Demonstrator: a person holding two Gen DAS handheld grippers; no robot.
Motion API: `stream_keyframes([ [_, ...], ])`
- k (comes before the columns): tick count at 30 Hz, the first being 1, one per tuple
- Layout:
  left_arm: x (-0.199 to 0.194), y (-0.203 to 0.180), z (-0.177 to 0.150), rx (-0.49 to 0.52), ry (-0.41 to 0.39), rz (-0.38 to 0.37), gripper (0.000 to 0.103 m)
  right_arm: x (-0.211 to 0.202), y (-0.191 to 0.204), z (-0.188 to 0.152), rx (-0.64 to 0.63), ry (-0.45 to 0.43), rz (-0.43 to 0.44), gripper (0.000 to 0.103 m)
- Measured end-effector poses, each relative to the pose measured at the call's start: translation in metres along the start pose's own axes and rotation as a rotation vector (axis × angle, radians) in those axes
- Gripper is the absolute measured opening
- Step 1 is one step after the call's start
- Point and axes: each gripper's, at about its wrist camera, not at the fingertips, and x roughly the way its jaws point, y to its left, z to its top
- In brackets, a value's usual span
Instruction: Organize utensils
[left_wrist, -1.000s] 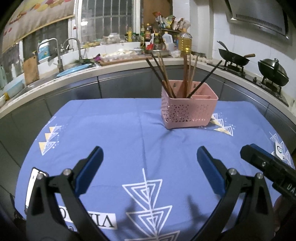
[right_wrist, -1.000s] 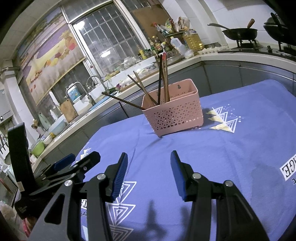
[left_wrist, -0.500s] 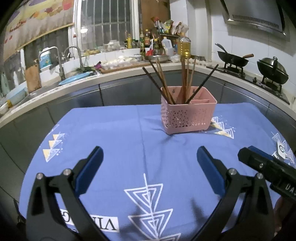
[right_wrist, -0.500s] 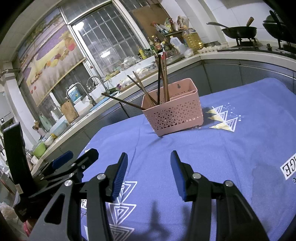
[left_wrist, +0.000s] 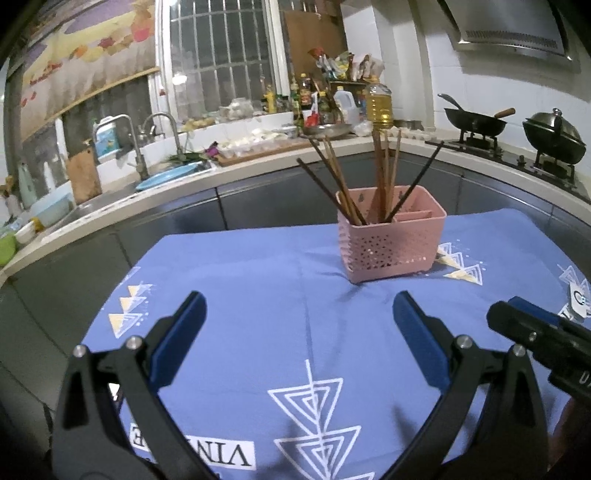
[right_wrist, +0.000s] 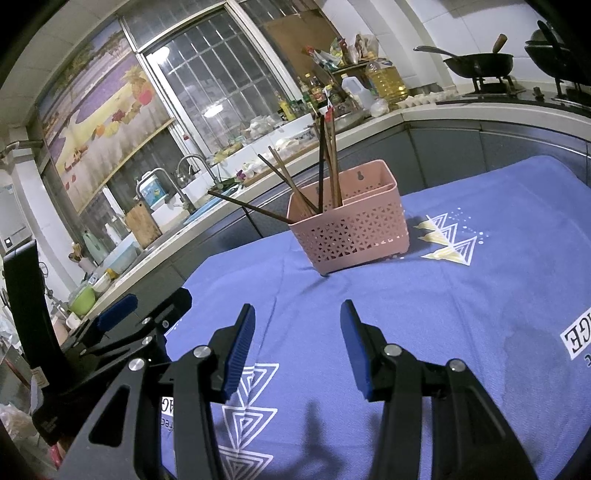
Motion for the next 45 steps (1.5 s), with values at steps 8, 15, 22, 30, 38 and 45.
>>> stream_keyframes([
  [8, -0.005, 0.0, 0.003, 0.016, -0.016, 0.048, 0.097, -0.005, 0.003, 0.0, 0.008, -0.005, 0.008, 0.049],
  [15, -0.004, -0.005, 0.002, 0.042, -0.002, 0.064, 0.097, -0.009, 0.002, 0.001, 0.012, -0.009, 0.012, 0.049],
  [22, -0.007, -0.012, 0.002, 0.07, -0.016, 0.073, 0.097, -0.011, 0.004, 0.002, 0.015, -0.015, 0.017, 0.049],
  [30, -0.007, -0.015, 0.0, 0.071, 0.004, 0.069, 0.097, -0.014, 0.006, 0.004, 0.019, -0.023, 0.022, 0.049],
  [38, -0.007, -0.015, 0.0, 0.068, 0.006, 0.068, 0.097, -0.014, 0.007, 0.004, 0.02, -0.021, 0.022, 0.049],
  [45, -0.006, -0.014, -0.004, 0.068, 0.019, 0.064, 0.097, -0.014, 0.006, 0.004, 0.021, -0.022, 0.022, 0.049],
])
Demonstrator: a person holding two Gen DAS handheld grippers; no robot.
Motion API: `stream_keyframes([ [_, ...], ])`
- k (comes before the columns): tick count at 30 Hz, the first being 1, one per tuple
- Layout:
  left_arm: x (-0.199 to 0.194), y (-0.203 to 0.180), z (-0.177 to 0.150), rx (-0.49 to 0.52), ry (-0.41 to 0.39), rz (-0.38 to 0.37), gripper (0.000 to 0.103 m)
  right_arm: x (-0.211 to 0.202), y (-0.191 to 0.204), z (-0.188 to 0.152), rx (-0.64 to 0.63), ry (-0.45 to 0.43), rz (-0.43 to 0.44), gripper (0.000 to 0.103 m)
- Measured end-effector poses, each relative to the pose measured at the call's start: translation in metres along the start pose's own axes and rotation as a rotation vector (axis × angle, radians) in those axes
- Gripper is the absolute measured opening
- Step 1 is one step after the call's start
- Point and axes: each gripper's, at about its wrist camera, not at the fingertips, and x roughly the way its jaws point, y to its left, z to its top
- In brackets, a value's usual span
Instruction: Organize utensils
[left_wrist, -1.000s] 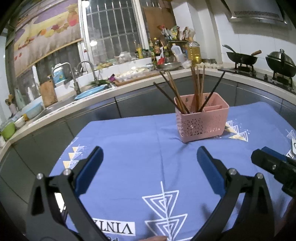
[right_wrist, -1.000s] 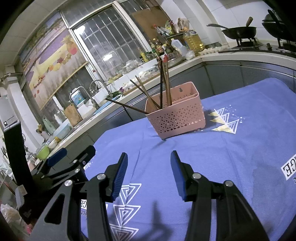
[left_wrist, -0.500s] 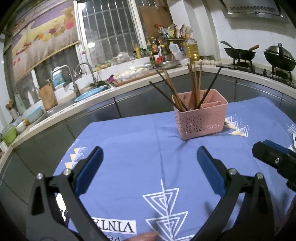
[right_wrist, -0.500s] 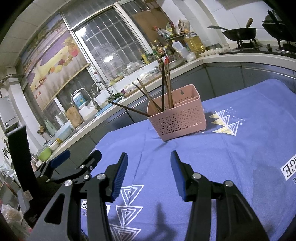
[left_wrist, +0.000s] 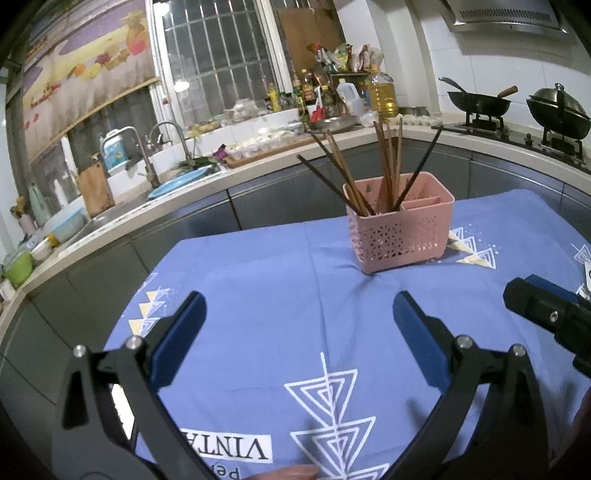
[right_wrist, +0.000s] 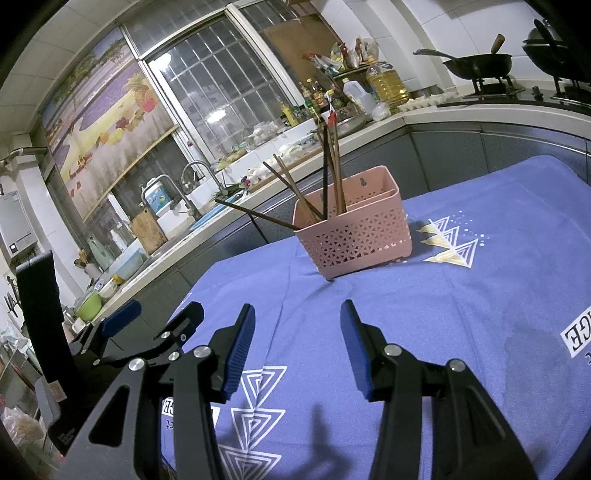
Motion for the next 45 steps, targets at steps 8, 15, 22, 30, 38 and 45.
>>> stream_keyframes([
  [8, 0.0012, 0.0014, -0.0039, 0.006, 0.012, -0.004, 0.097, 0.0, 0.0006, -0.0002, 0.002, 0.001, -0.001, 0.049],
  [15, 0.0016, 0.0011, -0.0047, 0.009, 0.017, -0.004, 0.097, 0.0001, -0.0006, 0.0003, 0.002, 0.002, 0.0, 0.049],
  [22, 0.0034, 0.0004, -0.0055, 0.01, 0.025, -0.009, 0.097, 0.0012, -0.0013, -0.0006, 0.004, 0.003, -0.001, 0.049],
  [30, 0.0048, 0.0006, -0.0073, 0.012, 0.033, -0.019, 0.097, 0.0018, -0.0014, -0.0011, 0.005, 0.004, -0.002, 0.049],
  [38, 0.005, -0.0004, -0.0067, 0.011, 0.039, -0.024, 0.097, 0.0016, -0.0014, -0.0008, 0.005, 0.004, -0.002, 0.049],
  [45, 0.0048, -0.0008, -0.007, 0.011, 0.039, -0.026, 0.097, 0.0014, -0.001, -0.0008, 0.005, 0.004, -0.003, 0.049],
])
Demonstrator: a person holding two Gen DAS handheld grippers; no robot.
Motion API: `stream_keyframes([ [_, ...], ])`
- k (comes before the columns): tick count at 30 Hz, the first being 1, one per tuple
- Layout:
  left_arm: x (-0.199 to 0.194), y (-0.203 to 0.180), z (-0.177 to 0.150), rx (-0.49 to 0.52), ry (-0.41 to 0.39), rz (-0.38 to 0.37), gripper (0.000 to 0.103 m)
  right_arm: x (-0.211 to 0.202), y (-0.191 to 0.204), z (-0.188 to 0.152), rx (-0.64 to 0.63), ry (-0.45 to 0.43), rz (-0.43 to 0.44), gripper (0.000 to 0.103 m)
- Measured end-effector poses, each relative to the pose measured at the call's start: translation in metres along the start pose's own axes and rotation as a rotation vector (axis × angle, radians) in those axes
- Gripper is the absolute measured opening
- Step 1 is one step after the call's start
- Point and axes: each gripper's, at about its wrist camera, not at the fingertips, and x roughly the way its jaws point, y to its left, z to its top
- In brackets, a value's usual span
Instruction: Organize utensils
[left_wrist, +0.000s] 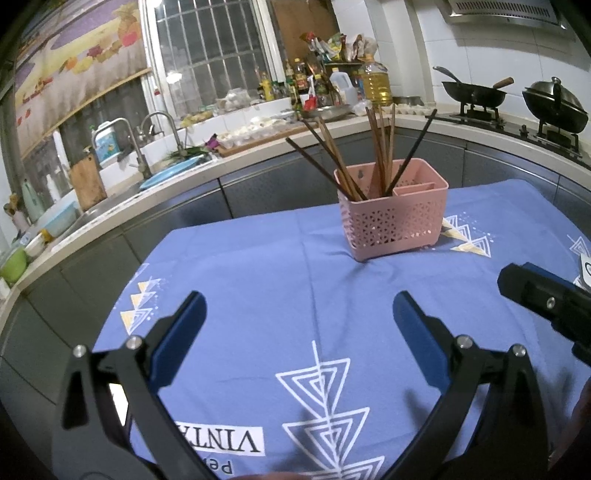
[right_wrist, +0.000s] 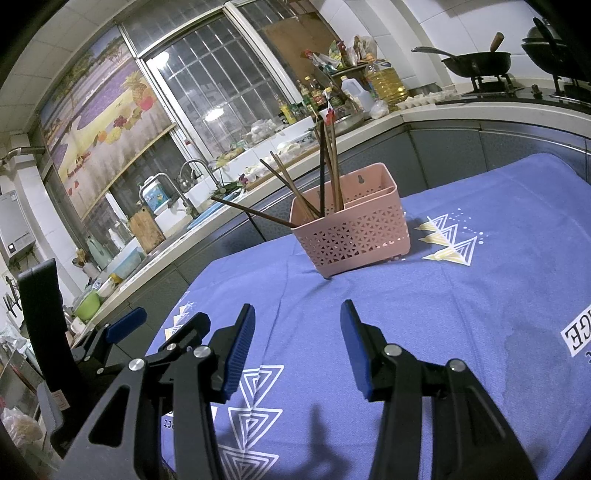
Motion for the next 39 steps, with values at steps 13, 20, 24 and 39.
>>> stream_keyframes([
  [13, -0.001, -0.005, -0.0012, 0.002, 0.004, -0.004, 0.097, -0.0003, 0.0008, 0.0002, 0.0, 0.0, 0.0, 0.049],
  [20, -0.0018, -0.0055, -0.002, 0.002, 0.004, -0.004, 0.097, -0.0003, 0.0006, 0.0005, 0.001, 0.001, -0.001, 0.049],
  [24, -0.0013, -0.0047, -0.0013, 0.002, 0.005, -0.005, 0.097, -0.0003, 0.0009, 0.0004, 0.001, 0.002, -0.001, 0.049],
  [39, -0.0032, -0.0063, -0.001, 0.002, 0.01, -0.014, 0.097, 0.0032, -0.0037, -0.0039, 0.003, -0.001, -0.003, 0.049],
])
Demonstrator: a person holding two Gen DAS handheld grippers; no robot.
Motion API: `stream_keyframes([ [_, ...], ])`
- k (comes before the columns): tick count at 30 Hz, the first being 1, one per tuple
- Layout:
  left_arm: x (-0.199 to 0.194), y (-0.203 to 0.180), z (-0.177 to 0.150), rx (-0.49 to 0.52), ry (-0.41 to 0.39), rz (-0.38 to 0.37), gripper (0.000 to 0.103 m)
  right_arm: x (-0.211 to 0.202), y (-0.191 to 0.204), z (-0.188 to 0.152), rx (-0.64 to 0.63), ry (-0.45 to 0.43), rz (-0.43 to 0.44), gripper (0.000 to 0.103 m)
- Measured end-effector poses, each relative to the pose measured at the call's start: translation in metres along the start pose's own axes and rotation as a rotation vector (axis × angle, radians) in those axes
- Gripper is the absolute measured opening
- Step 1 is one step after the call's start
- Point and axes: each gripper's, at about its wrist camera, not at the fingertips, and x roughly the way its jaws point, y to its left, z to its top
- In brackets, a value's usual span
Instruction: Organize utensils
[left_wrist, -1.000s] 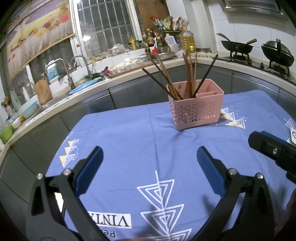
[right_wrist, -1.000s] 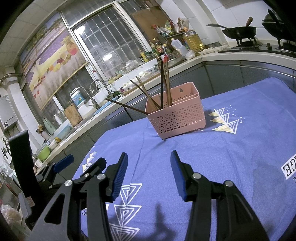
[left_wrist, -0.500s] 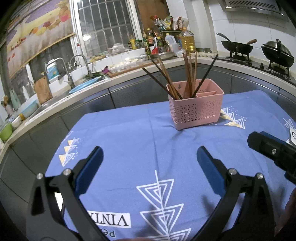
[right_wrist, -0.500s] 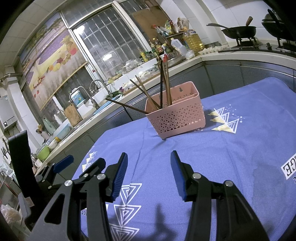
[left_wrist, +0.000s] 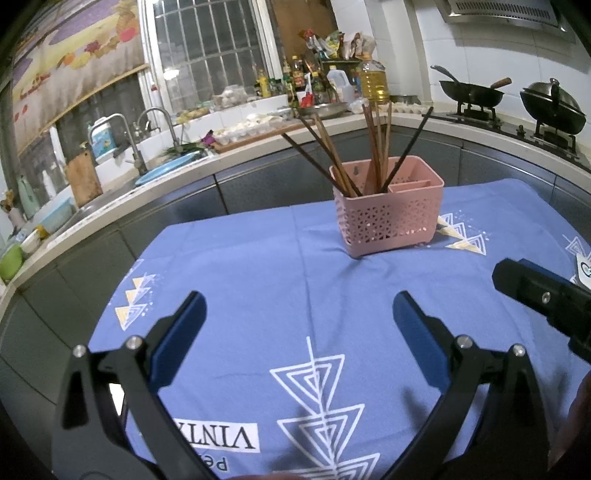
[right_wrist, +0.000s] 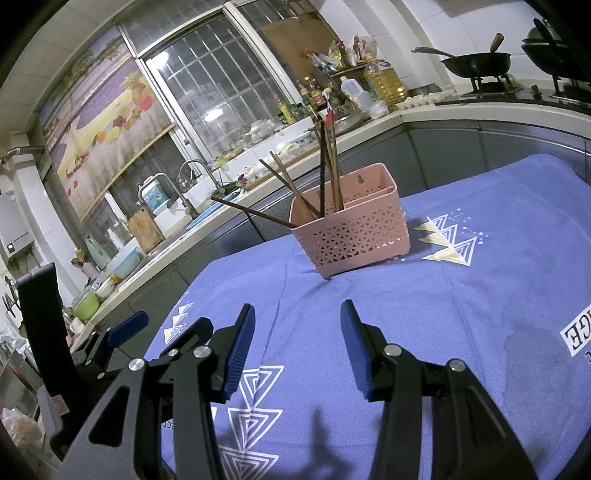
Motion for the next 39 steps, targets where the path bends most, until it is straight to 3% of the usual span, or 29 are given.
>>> stream_keyframes([
  [39, -0.0017, 0.0012, -0.0002, -0.008, 0.005, -0.005, 0.097, 0.0007, 0.0001, -0.0015, -0.003, 0.009, -0.004, 0.049],
])
